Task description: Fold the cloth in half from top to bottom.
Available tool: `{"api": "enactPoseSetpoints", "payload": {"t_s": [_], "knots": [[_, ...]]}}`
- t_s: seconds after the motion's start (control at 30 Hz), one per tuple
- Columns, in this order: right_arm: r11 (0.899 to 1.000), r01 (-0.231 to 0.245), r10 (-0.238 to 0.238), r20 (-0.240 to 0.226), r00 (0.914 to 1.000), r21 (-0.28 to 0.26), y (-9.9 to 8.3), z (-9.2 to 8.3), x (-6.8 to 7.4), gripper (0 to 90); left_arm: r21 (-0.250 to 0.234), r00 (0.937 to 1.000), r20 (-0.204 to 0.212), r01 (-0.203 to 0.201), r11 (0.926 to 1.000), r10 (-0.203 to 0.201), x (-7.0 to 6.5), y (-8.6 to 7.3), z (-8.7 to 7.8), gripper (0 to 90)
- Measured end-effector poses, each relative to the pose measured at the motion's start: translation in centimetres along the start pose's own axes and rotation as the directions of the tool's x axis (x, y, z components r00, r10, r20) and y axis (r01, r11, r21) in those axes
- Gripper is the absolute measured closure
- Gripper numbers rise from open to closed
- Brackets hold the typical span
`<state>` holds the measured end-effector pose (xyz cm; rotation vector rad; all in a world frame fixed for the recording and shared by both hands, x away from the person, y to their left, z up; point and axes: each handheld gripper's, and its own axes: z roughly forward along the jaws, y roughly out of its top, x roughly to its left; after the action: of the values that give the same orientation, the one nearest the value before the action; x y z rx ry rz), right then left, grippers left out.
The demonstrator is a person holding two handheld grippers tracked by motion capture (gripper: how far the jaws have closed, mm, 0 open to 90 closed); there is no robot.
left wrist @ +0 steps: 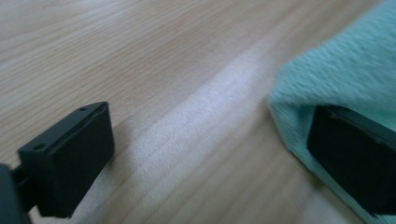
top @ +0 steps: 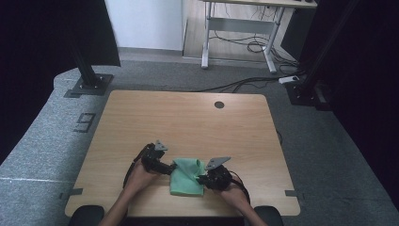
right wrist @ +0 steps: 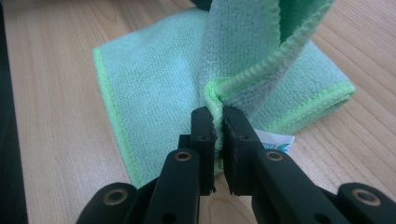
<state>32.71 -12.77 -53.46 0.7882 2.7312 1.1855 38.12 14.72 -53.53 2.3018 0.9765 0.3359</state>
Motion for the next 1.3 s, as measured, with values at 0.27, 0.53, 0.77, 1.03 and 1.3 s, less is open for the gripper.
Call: {"api": "enactPoseSetpoints", "payload": {"t_s": [0.27, 0.53, 0.77, 1.03, 1.3], "knots": [[1.000, -0.023, 0.023, -0.007, 0.9997, -0.012, -0.2, 0.0, 0.0, 81.5, -0.083, 0.9998, 0.007, 0.020, 0.9964, -0.019, 0.5, 2.8, -2.9, 1.0], [0.999, -0.038, 0.038, -0.012, 0.9992, -0.026, -0.4, 0.0, -0.1, 80.4, -0.063, 0.9978, 0.018, -0.062, 0.9961, 0.063, -1.4, 9.3, -1.0, 1.5], [0.999, -0.038, 0.037, -0.015, 0.9992, -0.029, -0.5, -0.1, 0.0, 79.6, 0.022, 0.9875, 0.085, -0.135, 0.9906, 0.132, -2.7, 10.6, 1.4, 1.3], [0.999, -0.034, 0.032, -0.035, 0.9989, -0.040, -0.5, -0.3, -0.2, 77.6, 0.023, 0.9764, 0.166, -0.144, 0.9893, 0.138, -2.7, 8.4, -0.1, 2.5], [0.997, -0.044, 0.042, -0.037, 0.9984, -0.065, -0.9, -1.6, -0.2, 61.8, 0.027, 0.9697, 0.207, -0.139, 0.9899, 0.131, -2.6, 6.0, -1.5, 3.2]]}}
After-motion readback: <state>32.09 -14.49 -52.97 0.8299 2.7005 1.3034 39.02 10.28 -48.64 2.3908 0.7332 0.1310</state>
